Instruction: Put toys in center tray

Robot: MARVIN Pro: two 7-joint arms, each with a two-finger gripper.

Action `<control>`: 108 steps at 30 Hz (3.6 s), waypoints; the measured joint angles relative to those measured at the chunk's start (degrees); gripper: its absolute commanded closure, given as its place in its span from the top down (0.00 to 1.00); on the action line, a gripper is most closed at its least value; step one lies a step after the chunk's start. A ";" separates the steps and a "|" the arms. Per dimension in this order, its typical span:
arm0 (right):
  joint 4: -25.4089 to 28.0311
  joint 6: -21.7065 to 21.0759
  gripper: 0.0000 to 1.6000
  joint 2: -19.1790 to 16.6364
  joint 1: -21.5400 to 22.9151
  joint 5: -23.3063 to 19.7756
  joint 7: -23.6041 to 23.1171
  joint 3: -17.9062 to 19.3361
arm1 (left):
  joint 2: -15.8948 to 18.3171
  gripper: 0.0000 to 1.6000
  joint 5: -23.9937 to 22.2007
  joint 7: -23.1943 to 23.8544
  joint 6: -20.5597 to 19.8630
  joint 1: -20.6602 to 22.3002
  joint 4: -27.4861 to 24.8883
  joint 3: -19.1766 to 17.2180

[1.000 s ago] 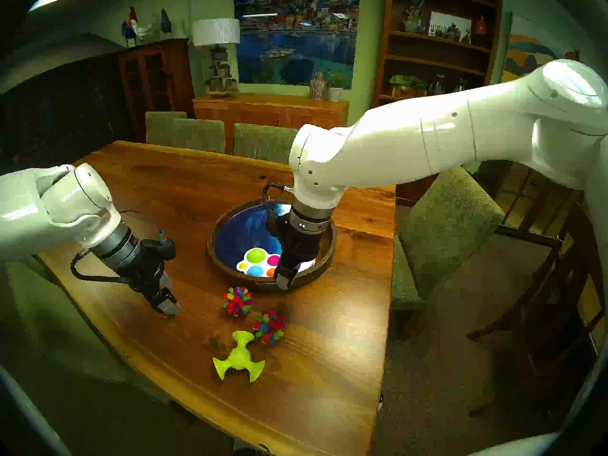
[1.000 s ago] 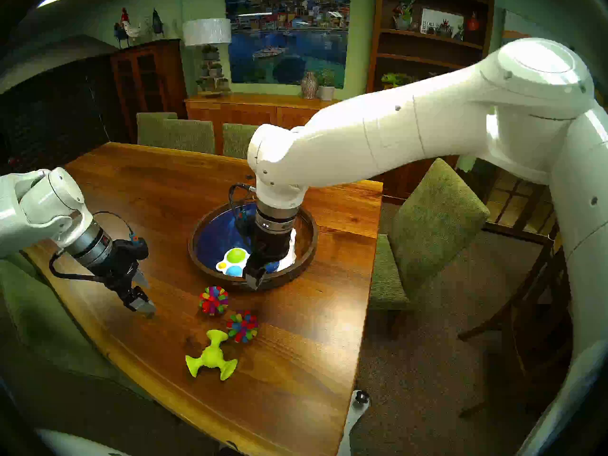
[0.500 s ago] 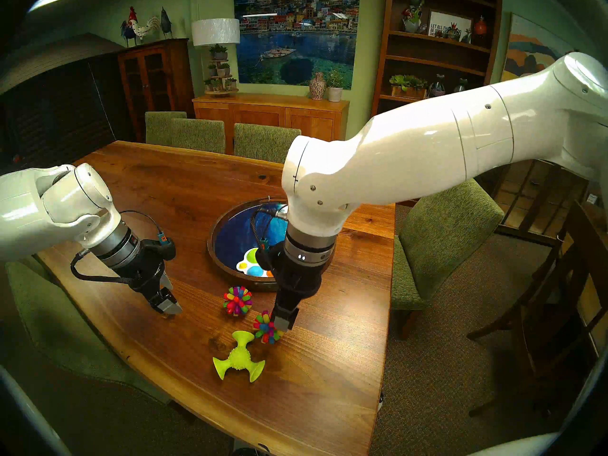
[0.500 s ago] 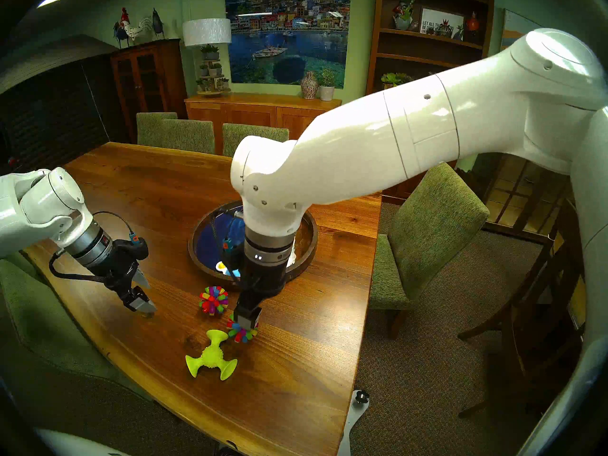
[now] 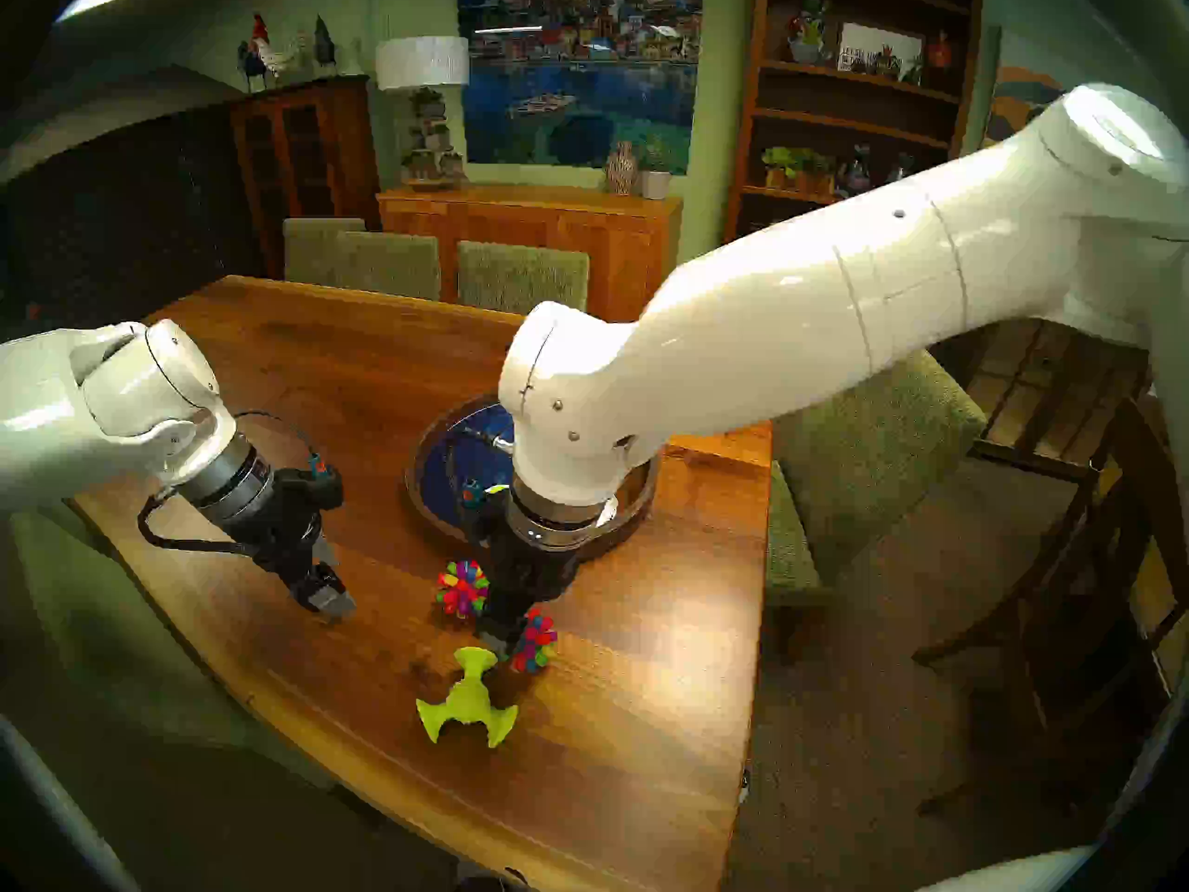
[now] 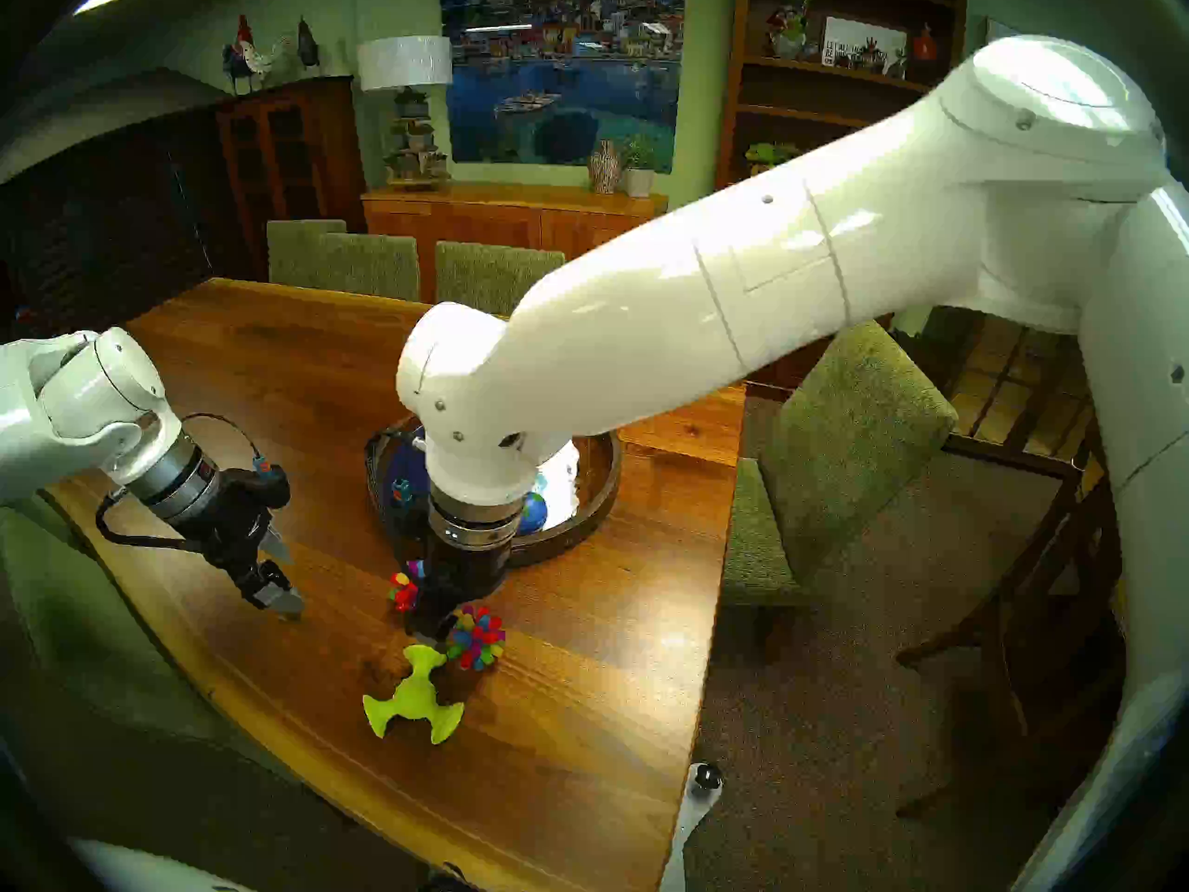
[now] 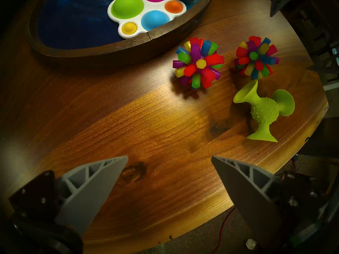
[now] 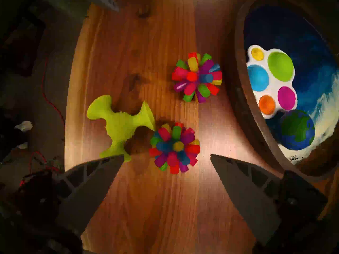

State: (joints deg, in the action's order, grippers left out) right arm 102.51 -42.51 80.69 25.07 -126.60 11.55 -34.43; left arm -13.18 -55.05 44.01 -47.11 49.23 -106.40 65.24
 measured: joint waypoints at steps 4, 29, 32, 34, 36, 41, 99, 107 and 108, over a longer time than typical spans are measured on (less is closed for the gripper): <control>-3.09 0.11 1.00 3.09 -1.47 -3.17 3.13 -0.78 | 0.00 1.00 0.00 0.00 0.00 0.00 0.00 0.00; -8.80 -0.59 1.00 7.75 -6.08 -10.36 6.59 -4.56 | 0.01 1.00 -0.01 0.00 -0.12 0.00 -0.07 0.00; -9.58 -0.29 0.75 7.89 -7.14 -9.80 5.95 -4.91 | 0.01 1.00 -0.02 0.00 -0.12 0.00 -0.08 0.00; -10.26 -0.12 0.18 8.06 -7.94 -9.36 5.42 -5.19 | 0.02 1.00 -0.02 -0.01 -0.12 0.00 -0.08 0.00; -10.92 0.01 0.00 8.28 -8.67 -8.98 4.86 -5.37 | 0.02 1.00 -0.02 -0.01 -0.13 0.00 -0.08 0.00; -11.91 0.14 0.00 8.55 -8.91 -8.50 4.18 -5.29 | 0.02 1.00 -0.02 -0.01 -0.14 0.00 -0.08 0.00; -39.23 -10.86 0.00 3.88 -8.61 3.80 -4.75 -6.39 | -0.01 1.00 -0.03 0.00 -0.10 -0.02 -0.06 0.01; -45.26 -11.51 0.30 5.37 -11.09 7.40 -10.44 -6.75 | -0.01 1.00 -0.03 0.00 -0.11 -0.01 -0.07 0.01; -46.19 -11.62 0.48 5.67 -11.50 8.10 -11.54 -6.83 | -0.01 1.00 -0.03 0.00 -0.11 -0.01 -0.07 0.01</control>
State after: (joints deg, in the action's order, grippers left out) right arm 56.32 -54.13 86.36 13.56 -118.50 0.01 -41.26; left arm -13.18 -55.08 44.02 -47.23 49.22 -106.47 65.25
